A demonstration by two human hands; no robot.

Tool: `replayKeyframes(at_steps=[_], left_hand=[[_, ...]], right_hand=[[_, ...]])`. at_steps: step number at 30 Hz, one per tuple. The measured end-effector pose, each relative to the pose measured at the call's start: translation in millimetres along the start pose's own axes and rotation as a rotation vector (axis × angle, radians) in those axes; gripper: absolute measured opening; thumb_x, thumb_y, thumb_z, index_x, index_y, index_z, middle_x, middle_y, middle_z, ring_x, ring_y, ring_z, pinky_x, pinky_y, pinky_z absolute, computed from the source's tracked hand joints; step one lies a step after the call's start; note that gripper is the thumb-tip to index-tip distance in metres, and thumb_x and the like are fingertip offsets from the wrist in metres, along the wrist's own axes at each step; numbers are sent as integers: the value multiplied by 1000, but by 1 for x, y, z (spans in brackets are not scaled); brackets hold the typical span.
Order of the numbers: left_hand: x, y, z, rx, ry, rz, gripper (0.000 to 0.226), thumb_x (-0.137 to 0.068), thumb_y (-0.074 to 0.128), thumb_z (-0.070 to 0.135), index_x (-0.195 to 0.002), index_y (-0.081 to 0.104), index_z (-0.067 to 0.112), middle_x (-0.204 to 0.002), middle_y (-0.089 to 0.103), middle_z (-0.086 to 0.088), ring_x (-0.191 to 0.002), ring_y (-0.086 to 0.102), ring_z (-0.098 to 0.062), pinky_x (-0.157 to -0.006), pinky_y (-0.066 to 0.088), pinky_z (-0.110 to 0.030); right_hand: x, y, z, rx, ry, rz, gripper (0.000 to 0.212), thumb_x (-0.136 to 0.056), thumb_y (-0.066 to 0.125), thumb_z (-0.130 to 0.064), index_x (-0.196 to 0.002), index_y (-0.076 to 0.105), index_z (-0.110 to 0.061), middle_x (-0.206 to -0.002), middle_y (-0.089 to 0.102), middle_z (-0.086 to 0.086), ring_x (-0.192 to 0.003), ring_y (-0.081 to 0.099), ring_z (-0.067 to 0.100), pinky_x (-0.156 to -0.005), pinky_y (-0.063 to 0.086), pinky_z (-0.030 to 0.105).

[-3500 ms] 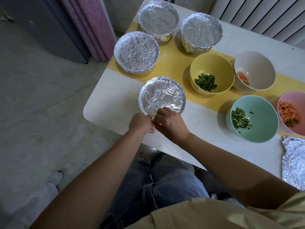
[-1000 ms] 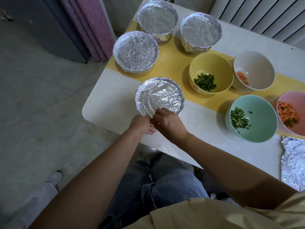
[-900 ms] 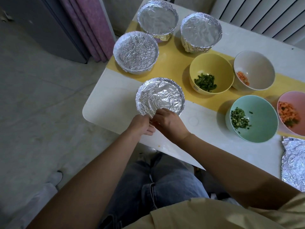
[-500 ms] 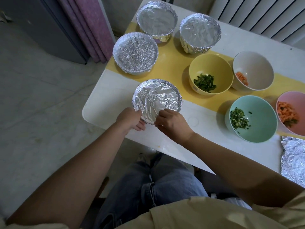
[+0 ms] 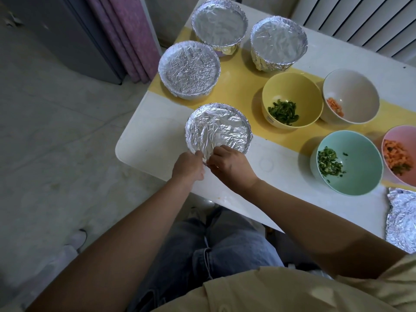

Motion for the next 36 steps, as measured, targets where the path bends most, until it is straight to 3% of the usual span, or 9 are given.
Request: replayKeyframes(at_steps=[2,4,6,12,16,20,23,26,36], left_hand=[[4,4,-3,13,-44,-34,27,-98,45,12,-75,54,2,-78,60,-16,-66,65,-30,-54,53,-17],[-1,5,-1,12,-4,-21,26,-98,43,8,-75,53,0,-72,62,-18,-71,70,-33,-78,59,-35],[-4,5,1,-29,8,-24,25,-98,40,9,-81,55,-1,-68,65,-17,-74,72,-35,-81,59,-45],[-6,-7,8,-162,-24,-91,37,-101,38,16,-122,51,-12,-78,71,-18,-58,68,-24,-34,39,-12],[-9,-13,6,-132,-17,-17,34,-96,49,23,-112,58,-6,-91,74,-17,-61,69,-22,-38,38,-15],[0,-19,2,-214,140,230,34,-81,63,34,-73,69,1,-72,72,-13,-68,71,-29,-63,52,-34],[8,-21,9,-343,214,337,26,-84,60,20,-70,69,-1,-69,69,-15,-66,64,-31,-53,40,-31],[7,-24,16,-399,221,328,25,-84,62,22,-71,71,2,-69,70,-13,-67,64,-32,-51,32,-26],[-6,-16,23,-438,223,174,31,-87,51,25,-73,67,2,-72,71,-13,-72,68,-31,-66,51,-35]], right_hand=[[1,1,0,-9,4,2,19,-76,73,-1,-62,61,-7,-65,53,7,-60,53,28,-46,45,34],[1,1,0,-29,11,2,17,-76,72,-2,-63,62,-7,-65,54,8,-61,54,28,-46,46,34],[-1,1,0,-51,15,-4,14,-77,69,-4,-65,64,-7,-66,55,8,-62,56,29,-46,47,35],[7,-4,4,-76,-34,-92,26,-68,85,-15,-85,68,-5,-81,62,9,-73,59,30,-57,48,32],[10,-9,2,-50,-51,-40,16,-71,80,-6,-69,64,-7,-70,57,8,-63,56,29,-49,44,30],[3,-5,-5,-48,1,23,16,-70,76,-1,-64,62,-7,-64,56,7,-58,55,28,-45,45,30],[2,3,-8,-74,40,13,17,-68,75,0,-63,61,-6,-63,55,8,-57,54,29,-42,44,31],[1,5,-7,-100,81,15,13,-66,71,3,-63,62,-6,-62,55,9,-55,55,29,-40,45,31],[-4,0,-3,-126,134,45,9,-64,66,1,-60,61,-6,-60,53,9,-52,55,30,-40,43,31]])
Point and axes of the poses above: each hand's wrist, its own x-axis away from the middle knuckle, its own y-axis out of the palm, z = x × y, the point moved 9 cm from there along -x, towards the middle knuckle
